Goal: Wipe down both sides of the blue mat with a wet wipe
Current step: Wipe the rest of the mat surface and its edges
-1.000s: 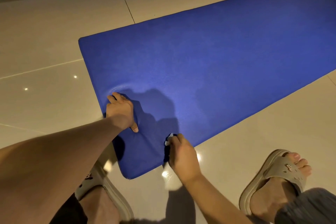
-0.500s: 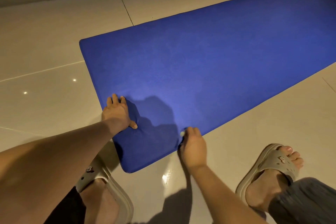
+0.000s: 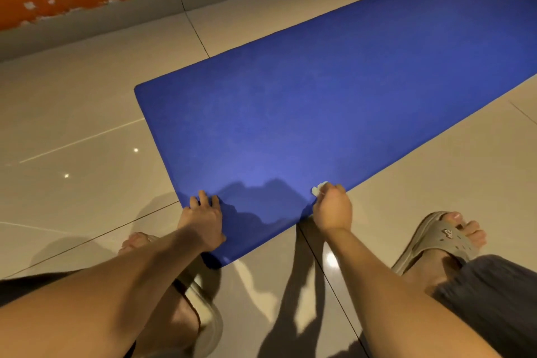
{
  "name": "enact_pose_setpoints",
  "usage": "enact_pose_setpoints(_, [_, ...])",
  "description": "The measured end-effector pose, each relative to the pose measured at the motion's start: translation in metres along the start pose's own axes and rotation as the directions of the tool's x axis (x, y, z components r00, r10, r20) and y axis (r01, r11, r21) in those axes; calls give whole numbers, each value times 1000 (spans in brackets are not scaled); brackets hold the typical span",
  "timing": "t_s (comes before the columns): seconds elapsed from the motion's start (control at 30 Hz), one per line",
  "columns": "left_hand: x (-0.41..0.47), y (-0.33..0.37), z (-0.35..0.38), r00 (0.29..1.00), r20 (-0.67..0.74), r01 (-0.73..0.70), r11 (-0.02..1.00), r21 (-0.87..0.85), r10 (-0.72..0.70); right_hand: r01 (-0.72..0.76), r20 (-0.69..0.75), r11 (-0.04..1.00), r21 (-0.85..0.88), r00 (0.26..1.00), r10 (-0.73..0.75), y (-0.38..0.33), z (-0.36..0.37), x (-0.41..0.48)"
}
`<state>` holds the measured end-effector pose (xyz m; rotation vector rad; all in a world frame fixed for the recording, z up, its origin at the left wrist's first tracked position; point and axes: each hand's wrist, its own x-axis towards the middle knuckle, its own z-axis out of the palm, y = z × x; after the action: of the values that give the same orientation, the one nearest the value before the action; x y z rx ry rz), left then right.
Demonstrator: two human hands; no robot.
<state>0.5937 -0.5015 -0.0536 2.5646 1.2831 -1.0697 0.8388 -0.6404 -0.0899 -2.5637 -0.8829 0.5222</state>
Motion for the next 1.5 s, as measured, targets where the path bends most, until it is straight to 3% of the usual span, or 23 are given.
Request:
enact_pose_setpoints(0.17, [-7,5,-1,999,15,45,998,-53,-45,97,126,991,93,986,-108,-31,13,-38])
enact_pose_setpoints(0.37, [-4,2,11,992,-124,20,1000,-17,-22,255,233,963,85,935,-268,-52,44,-67])
enact_pose_setpoints(0.53, [-3,-4,4,1000,-20,-13,999,-30,12,468,253,884,14,854,-455,-52,55,-97])
enact_pose_setpoints(0.6, [-1,-9,5,998,-38,-44,997,-67,41,397,213,916,-52,901,-378,-47,43,-80])
enact_pose_setpoints(0.67, [-2,-15,9,996,-61,-71,993,-90,66,212,126,977,-29,970,-207,-36,28,-60])
enact_pose_setpoints(0.8, [-2,-24,9,989,-95,-123,988,-91,114,16,8,1000,-24,1000,-16,-28,16,-42])
enact_pose_setpoints(0.93, [-4,-37,2,978,-73,-195,981,-9,194,-17,6,999,48,1000,17,-50,40,-75])
enact_pose_setpoints(1.13, [-1,-53,-14,946,-48,-311,938,154,321,121,122,989,84,984,-131,-91,76,-134])
enact_pose_setpoints(1.3, [5,-75,-14,923,-155,-353,935,27,353,318,195,947,47,927,-321,-92,85,-153])
enact_pose_setpoints(1.37, [8,-82,-13,926,-212,-316,949,11,311,267,129,962,53,954,-271,-80,76,-139])
enact_pose_setpoints(1.5, [13,-82,-8,972,-123,-209,975,-80,198,-70,-55,990,126,996,77,-44,46,-91])
